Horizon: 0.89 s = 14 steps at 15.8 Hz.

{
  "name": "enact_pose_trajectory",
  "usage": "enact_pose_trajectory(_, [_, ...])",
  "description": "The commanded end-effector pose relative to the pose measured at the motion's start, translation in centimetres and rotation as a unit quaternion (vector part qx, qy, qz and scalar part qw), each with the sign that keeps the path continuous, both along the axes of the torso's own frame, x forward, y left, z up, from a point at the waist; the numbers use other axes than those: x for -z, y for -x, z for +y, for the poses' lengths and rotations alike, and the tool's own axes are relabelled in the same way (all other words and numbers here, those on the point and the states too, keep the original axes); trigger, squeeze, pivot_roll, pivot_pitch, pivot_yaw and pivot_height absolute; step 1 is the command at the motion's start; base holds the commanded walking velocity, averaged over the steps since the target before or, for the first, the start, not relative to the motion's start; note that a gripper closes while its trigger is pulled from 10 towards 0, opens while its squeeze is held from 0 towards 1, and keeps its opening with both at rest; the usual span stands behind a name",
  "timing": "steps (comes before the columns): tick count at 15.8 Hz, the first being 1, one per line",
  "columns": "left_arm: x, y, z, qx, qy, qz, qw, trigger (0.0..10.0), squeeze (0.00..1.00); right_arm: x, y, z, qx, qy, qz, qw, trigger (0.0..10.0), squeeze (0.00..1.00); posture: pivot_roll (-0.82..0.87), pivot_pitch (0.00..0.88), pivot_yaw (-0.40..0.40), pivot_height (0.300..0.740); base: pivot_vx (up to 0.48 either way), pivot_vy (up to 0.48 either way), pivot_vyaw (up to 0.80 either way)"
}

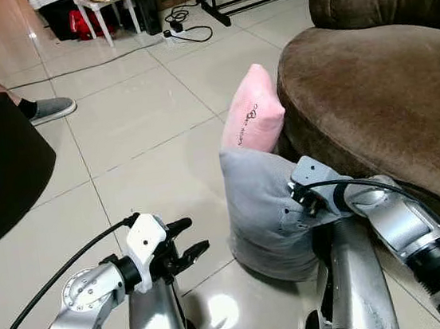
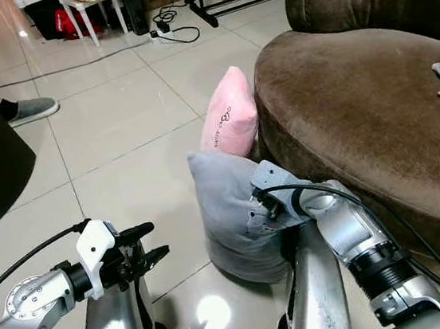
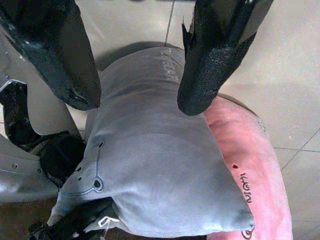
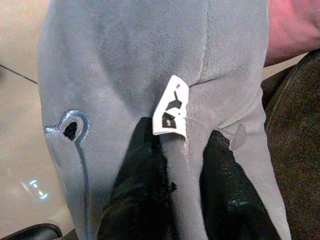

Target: Move the pillow to the sofa from floor

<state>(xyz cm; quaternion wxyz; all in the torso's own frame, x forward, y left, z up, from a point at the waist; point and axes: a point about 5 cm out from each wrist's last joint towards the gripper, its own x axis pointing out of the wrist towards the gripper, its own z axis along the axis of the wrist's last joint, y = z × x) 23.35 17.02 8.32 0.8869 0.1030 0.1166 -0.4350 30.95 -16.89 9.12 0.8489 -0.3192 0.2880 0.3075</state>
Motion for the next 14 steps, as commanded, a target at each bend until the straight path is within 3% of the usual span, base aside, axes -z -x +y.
enact_pose_trajectory(1, [0.1, 0.2, 0.0, 0.006, -0.012, 0.005, 1.0, 10.0, 0.0, 1.8, 1.2, 0.4, -0.005, 0.003, 0.034, 0.999, 0.0, 0.0, -0.06, 0.01, 0.064, 0.37, 0.0, 0.0, 0.0])
enact_pose_trajectory(9, [0.4, 0.4, 0.2, -0.007, -0.019, -0.001, 1.0, 10.0, 0.0, 1.4, 2.3, 2.2, -0.008, -0.045, -0.024, 0.999, 0.0, 0.0, -0.07, 0.0, 0.053, 0.37, 0.0, 0.0, 0.0])
enact_pose_trajectory(13, [0.2, 0.1, 0.7, -0.031, -0.027, -0.028, 0.999, 10.0, 0.0, -1.1, 2.3, 2.6, 0.036, -0.158, -0.055, 0.985, 0.0, 0.0, -0.07, 0.0, 0.065, 0.37, 0.0, 0.0, 0.0])
enact_pose_trajectory(14, [-0.6, -0.5, 1.0, -0.057, -0.013, -0.049, 0.997, 10.0, 0.0, -3.5, 2.4, 2.6, 0.057, -0.23, -0.081, 0.968, 0.0, 0.0, -0.07, 0.0, 0.066, 0.37, 0.0, 0.0, 0.0])
